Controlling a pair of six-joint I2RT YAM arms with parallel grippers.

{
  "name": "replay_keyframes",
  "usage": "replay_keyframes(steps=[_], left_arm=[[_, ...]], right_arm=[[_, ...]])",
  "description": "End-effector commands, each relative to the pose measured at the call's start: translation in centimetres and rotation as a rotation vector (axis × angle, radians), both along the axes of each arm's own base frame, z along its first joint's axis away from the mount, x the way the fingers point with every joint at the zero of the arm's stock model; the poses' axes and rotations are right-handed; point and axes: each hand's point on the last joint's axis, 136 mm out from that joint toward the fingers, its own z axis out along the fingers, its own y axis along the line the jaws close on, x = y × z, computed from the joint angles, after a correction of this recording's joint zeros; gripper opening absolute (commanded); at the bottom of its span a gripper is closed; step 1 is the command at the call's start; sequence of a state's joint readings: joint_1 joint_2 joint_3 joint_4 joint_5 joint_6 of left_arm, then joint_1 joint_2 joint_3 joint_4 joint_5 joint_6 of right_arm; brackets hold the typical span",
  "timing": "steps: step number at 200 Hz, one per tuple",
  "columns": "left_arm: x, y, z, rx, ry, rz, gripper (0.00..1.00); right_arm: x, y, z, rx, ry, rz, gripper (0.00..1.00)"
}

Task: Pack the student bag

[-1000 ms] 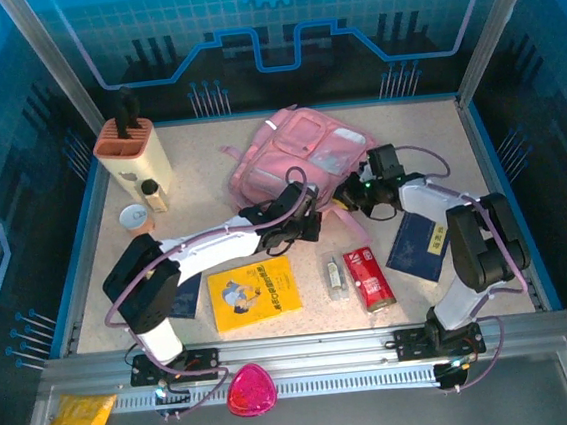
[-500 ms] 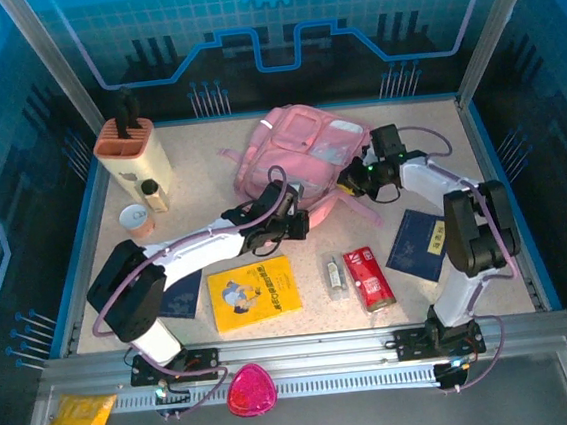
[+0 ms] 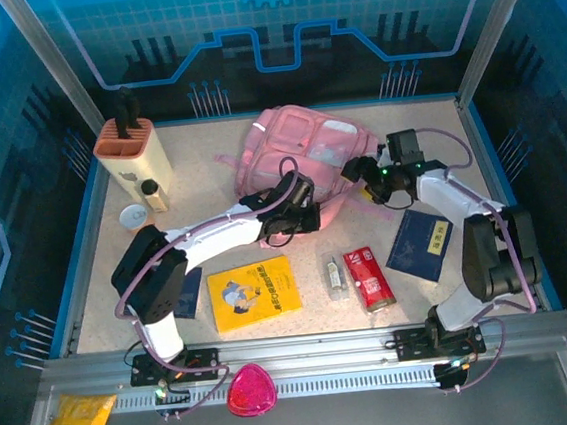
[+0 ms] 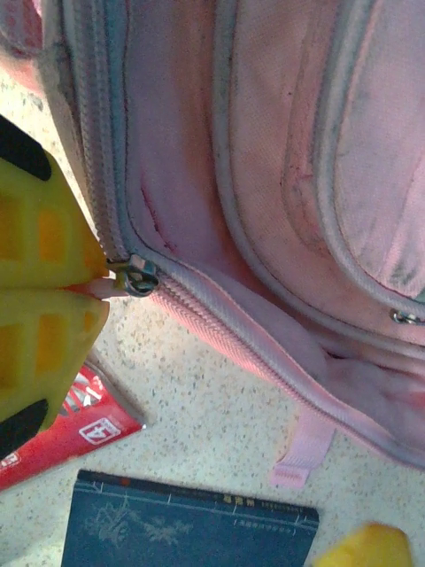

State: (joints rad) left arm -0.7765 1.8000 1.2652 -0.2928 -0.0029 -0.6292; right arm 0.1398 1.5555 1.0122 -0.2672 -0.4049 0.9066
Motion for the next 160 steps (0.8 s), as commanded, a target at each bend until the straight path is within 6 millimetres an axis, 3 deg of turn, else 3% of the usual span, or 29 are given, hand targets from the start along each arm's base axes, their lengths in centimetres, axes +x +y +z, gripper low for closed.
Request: replay_keyframes(steps=[1,19,30,80,139,160], left_arm=[[-0.4,-1.6,1.5,-0.014,-0.018,-0.046,0.0],[-0.7,-2.3,1.6,-0.016,-0.022,-0.062,0.0],[-0.9,-2.6,1.8,-0.014,-0.028,-0.068,0.0],[-1.2,-3.5,2.4,-0.036,-0.035,-0.081,0.0],[-1.4,-3.5,3.0,-0.031,-0.031,-0.096,0.0],[-1.5,-3.5,3.2,-0.035,-0.031,-0.1,0.0]], right_arm=[[-2.3,2.5,-0.8,0.092,0.053,0.024,0.75],[-2.7,4.0,-1.3,0.149,0.075,0.015,0.75],[-3.5,4.4,-2.7,0.164,0.114,0.005,0.74],[-3.7,6.1,-4.0,0.157,0.104,0.007,0.65],[-3.5,4.7,-4.0,0.047,0.059,0.014,0.5],[-3.3,4.4,-3.7,0.052,0.039,0.007,0.39]])
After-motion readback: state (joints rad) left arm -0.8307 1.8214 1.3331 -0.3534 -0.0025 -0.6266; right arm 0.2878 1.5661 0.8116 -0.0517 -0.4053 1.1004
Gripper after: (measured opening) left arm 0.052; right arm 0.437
